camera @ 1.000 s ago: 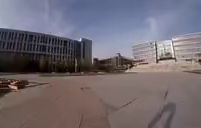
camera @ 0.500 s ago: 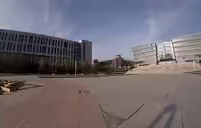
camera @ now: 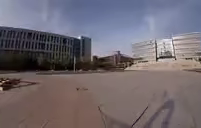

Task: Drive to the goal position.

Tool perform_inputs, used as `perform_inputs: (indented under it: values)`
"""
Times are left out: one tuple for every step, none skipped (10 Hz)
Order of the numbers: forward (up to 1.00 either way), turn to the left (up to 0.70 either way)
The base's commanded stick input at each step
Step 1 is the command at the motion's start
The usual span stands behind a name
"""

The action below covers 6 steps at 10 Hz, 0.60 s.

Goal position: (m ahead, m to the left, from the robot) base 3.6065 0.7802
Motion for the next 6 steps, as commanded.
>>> perform_inputs:
  values:
    - [0.70, 0.00]
    - [0.70, 0.00]
    - [0.70, 0.00]
    - [0.70, 0.00]
    - [0.70, 0.00]
    - [0.70, 0.00]
